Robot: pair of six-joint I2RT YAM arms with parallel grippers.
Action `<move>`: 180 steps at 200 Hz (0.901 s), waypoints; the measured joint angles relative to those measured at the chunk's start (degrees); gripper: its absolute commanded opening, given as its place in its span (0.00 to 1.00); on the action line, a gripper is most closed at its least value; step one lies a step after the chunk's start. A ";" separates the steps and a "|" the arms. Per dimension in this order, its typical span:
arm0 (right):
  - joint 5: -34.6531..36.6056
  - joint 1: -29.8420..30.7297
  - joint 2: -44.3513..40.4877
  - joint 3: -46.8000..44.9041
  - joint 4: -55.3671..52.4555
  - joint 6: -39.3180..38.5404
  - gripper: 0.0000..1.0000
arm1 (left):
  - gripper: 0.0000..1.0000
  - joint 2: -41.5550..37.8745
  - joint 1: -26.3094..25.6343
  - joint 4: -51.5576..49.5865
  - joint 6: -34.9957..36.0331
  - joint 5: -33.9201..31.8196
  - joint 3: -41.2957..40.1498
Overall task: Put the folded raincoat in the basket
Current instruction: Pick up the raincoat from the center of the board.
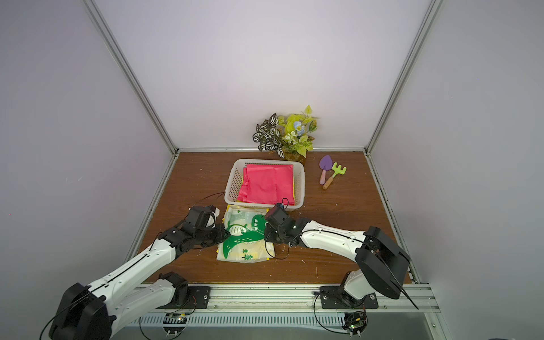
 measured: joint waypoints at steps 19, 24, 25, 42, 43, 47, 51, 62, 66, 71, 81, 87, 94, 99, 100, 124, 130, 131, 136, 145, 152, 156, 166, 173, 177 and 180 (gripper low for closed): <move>1.42 1.27 -1.46 1.38 -2.08 0.37 0.00 | 0.00 -2.10 0.00 -2.71 -0.22 -0.26 1.33; 1.79 1.68 -1.62 1.92 -2.71 0.59 0.00 | 0.00 -2.73 0.00 -3.52 -0.26 -0.42 1.70; 1.90 1.79 -1.68 2.08 -2.93 0.61 0.00 | 0.00 -2.93 0.00 -3.74 -0.26 -0.46 1.79; 3.45 3.28 -2.21 3.82 -4.61 1.53 0.00 | 0.00 -5.09 0.00 -6.54 -0.39 -1.14 3.41; 3.58 3.39 -2.23 3.91 -4.66 1.60 0.00 | 0.00 -5.20 0.00 -6.75 -0.39 -1.18 3.56; 4.02 3.72 -2.47 4.15 -4.94 1.84 0.00 | 0.00 -5.62 0.00 -7.48 -0.39 -1.29 4.07; 4.39 4.00 -2.62 4.33 -5.09 2.10 0.00 | 0.00 -5.86 0.00 -8.04 -0.39 -1.33 4.48; 5.29 4.70 -3.43 4.70 -5.77 2.95 0.00 | 0.00 -6.45 0.00 -9.38 -0.39 -1.33 5.77; 5.73 4.94 -3.74 4.72 -5.92 3.21 0.00 | 0.00 -6.56 0.00 -9.77 -0.37 -1.31 6.21; 6.03 5.14 -4.13 4.72 -6.03 3.54 0.00 | 0.00 -6.69 0.00 -10.10 -0.37 -1.31 6.64; 6.56 5.40 -5.11 4.72 -6.25 4.33 0.00 | 0.00 -6.93 0.00 -10.75 -0.33 -1.31 7.41; 6.91 5.51 -5.66 4.72 -6.27 4.57 0.00 | 0.00 -6.97 0.00 -11.08 -0.17 -1.31 7.85; 7.32 5.57 -6.36 4.72 -6.27 4.83 0.00 | 0.00 -6.91 0.00 -11.32 -0.02 -1.33 8.35; 7.48 5.60 -6.75 4.72 -6.25 4.96 0.00 | 0.00 -6.82 0.00 -11.50 0.04 -1.33 8.76; 7.52 5.60 -6.86 4.72 -6.25 4.98 0.00 | 0.00 -6.75 0.00 -11.56 0.09 -1.33 8.90; 8.79 5.66 -7.93 5.44 -6.99 5.16 0.00 | 0.00 -5.60 0.00 -12.57 0.33 -1.29 11.74; 9.16 5.64 -8.11 5.90 -7.43 5.14 0.00 | 0.00 -5.11 0.00 -12.76 0.39 -1.31 12.66; 9.20 5.64 -8.13 5.95 -7.45 5.14 0.00 | 0.00 -5.07 0.00 -12.79 0.39 -1.29 12.76; 9.66 5.64 -8.28 6.36 -7.82 5.14 0.00 | 0.00 -4.61 0.00 -12.90 0.46 -1.33 13.57; 10.49 5.64 -8.66 6.95 -8.09 5.11 0.00 | 0.00 -3.85 0.00 -13.22 0.50 -1.38 15.04; 11.06 5.64 -9.16 7.37 -8.46 5.11 0.00 | 0.00 -3.23 0.00 -13.33 0.52 -1.44 16.26; 11.58 5.60 -9.57 7.54 -8.61 5.11 0.00 | 0.00 -2.86 0.00 -13.40 0.55 -1.49 17.00; 12.37 5.44 -10.67 8.00 -9.05 5.11 0.00 | 0.00 -1.92 0.00 -13.27 0.57 -1.53 18.86; 13.00 5.25 -11.41 8.35 -9.25 5.11 0.00 | 0.00 -1.16 0.00 -13.11 0.57 -1.53 20.33; 13.33 5.07 -11.82 8.59 -9.29 5.11 0.00 | 0.00 -0.72 0.00 -13.09 0.57 -1.53 21.20; 13.44 4.90 -12.13 8.76 -9.33 5.11 0.00 | 0.00 -0.28 0.00 -12.96 0.57 -1.55 21.88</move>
